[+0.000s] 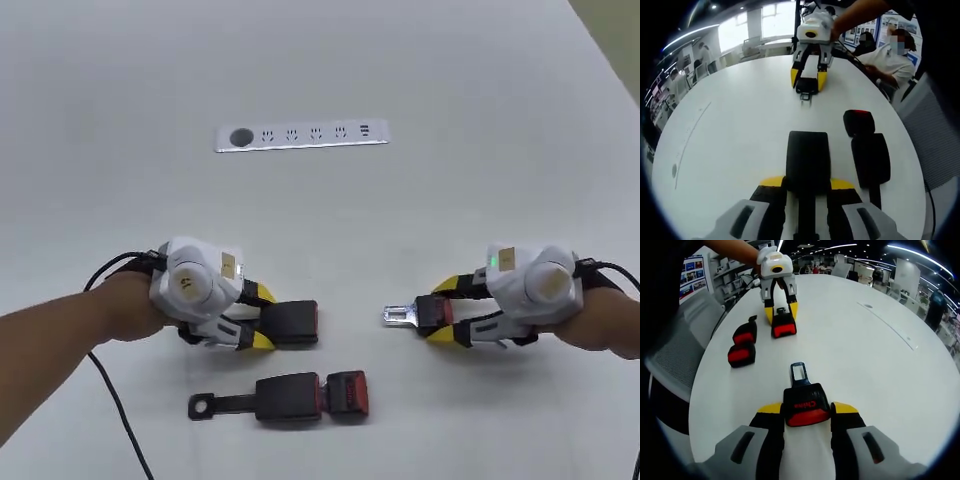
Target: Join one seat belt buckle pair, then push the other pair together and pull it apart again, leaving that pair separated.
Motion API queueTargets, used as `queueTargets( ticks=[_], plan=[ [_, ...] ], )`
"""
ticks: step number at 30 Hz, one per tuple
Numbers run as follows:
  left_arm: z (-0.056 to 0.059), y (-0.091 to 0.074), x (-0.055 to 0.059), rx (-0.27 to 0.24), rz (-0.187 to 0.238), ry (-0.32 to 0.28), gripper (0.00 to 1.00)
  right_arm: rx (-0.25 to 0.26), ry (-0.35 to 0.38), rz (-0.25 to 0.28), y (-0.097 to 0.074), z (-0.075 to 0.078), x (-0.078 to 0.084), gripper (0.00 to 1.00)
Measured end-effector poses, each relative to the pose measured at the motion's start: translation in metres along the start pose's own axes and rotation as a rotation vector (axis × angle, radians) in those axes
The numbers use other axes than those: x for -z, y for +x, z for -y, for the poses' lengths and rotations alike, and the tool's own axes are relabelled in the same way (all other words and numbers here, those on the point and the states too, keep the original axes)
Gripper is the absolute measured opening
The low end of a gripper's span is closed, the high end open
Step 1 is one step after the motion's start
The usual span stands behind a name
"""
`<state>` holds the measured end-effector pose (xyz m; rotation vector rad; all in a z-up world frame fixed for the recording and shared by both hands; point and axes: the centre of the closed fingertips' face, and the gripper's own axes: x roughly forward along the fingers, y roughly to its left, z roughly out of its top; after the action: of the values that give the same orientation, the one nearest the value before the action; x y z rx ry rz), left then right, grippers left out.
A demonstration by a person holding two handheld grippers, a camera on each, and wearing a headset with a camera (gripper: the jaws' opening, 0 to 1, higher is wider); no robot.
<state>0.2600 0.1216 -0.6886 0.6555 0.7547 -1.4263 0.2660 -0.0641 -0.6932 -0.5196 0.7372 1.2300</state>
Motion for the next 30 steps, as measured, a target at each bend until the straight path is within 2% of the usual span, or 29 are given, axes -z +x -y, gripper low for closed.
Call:
queueTargets(
  ticks=[14,30],
  plan=[
    [-0.002,0.001,0.002,-0.003,-0.007,-0.011,0.32,-0.03,-0.029,0.031,0.019,-0.005,-0.024,0.34],
    [-0.003,0.002,0.004,-0.01,-0.017,-0.027,0.32,-0.057,-0.051,0.07,0.053,-0.025,-0.05,0.34]
  ],
)
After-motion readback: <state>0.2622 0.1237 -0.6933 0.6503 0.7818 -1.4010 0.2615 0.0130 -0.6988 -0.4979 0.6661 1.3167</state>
